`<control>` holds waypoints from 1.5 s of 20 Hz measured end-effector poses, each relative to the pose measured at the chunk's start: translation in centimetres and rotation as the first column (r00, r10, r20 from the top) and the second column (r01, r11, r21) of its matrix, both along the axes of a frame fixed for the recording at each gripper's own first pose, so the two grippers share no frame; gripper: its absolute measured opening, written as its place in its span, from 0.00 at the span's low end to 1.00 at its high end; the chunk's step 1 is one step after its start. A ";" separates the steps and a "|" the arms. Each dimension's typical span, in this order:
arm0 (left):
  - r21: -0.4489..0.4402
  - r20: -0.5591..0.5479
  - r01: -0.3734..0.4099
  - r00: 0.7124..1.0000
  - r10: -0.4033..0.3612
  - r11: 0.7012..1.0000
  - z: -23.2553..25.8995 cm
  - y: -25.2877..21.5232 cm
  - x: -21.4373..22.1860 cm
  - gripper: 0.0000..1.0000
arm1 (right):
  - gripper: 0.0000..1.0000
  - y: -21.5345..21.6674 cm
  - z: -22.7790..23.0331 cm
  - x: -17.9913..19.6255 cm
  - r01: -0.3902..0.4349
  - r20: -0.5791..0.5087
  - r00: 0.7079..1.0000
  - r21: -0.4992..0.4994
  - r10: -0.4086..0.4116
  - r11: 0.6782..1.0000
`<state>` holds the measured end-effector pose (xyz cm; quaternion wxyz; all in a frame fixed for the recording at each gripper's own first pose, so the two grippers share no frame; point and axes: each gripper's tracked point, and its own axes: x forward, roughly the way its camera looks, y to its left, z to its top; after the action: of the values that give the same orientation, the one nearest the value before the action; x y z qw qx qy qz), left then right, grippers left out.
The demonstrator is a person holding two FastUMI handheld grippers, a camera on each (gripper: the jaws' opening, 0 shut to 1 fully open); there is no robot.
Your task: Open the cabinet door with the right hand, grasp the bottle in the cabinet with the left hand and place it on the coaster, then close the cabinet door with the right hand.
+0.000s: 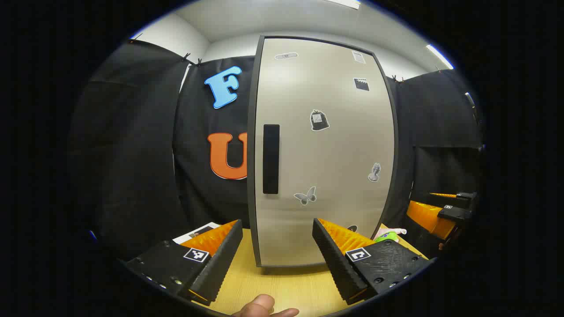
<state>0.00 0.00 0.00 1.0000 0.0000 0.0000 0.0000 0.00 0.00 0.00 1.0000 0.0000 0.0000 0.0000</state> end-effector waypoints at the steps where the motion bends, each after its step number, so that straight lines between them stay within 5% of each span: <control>1: 0.000 0.001 0.003 1.000 -0.003 1.000 0.0 0.0 0.0 0.96 | 0.99 0.0 -0.1 0.0 0.000 -0.002 1.000 -0.001 0.000 1.000; 19: 0.028 0.033 0.023 0.999 -0.024 0.999 0.5 0.0 -0.3 0.96 | 0.99 2.1 0.8 0.9 -0.058 0.002 0.998 -0.052 0.058 0.997; 30: 0.032 0.116 0.026 0.993 -0.029 0.999 1.8 4.3 -9.0 0.96 | 1.00 15.0 3.3 5.8 -0.306 0.024 0.948 -0.193 0.316 0.932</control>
<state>-8.96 4.27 1.84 0.9981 0.0154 -0.0581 -0.0138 5.75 15.02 3.26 0.9825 -0.0941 -0.0273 0.1584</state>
